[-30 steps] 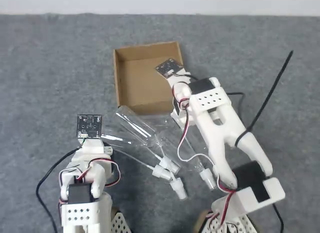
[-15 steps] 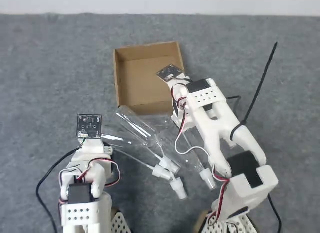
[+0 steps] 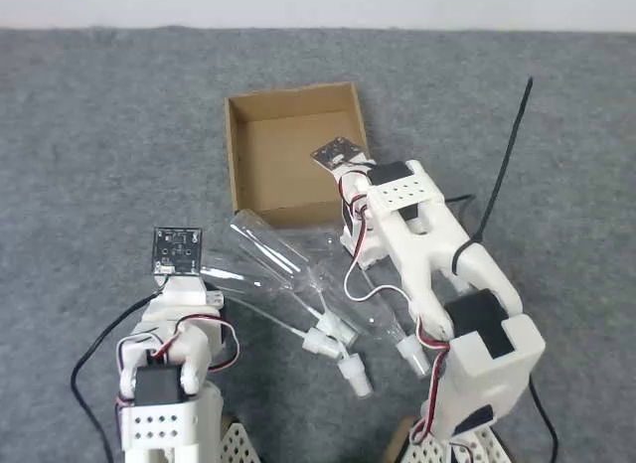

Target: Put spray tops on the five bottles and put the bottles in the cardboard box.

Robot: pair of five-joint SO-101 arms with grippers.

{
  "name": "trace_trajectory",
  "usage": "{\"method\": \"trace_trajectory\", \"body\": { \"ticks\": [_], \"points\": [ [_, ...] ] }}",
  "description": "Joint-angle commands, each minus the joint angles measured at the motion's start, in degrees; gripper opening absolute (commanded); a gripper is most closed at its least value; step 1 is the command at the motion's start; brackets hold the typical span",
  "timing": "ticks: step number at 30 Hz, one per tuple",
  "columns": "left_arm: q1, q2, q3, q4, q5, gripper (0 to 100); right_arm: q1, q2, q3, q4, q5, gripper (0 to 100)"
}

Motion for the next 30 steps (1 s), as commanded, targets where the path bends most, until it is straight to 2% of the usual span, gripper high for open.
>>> {"method": "trace_trajectory", "body": {
  "ticks": [1, 6, 10, 18, 22, 30],
  "points": [
    [0.0, -0.79, -0.84, 0.18, 0.09, 1, 1.01, -0.57, -3.08, -0.48, -0.62, 22.7],
    [0.0, -0.79, -0.84, 0.18, 0.09, 1, 1.01, 0.4, -2.99, -0.22, -0.62, 22.2],
    [0.0, -0.79, -0.84, 0.18, 0.09, 1, 1.01, 0.48, -2.99, -0.4, -0.62, 16.9],
    [0.0, -0.79, -0.84, 0.18, 0.09, 1, 0.92, -0.13, -1.49, -0.13, -0.35, 16.2],
    [0.0, -0.79, -0.84, 0.18, 0.09, 1, 1.01, -0.13, -1.76, -0.04, -0.26, 12.0],
    [0.0, -0.79, -0.84, 0.18, 0.09, 1, 1.01, -3.82, -2.64, 4.44, -0.35, 10.6]
  ]
}}
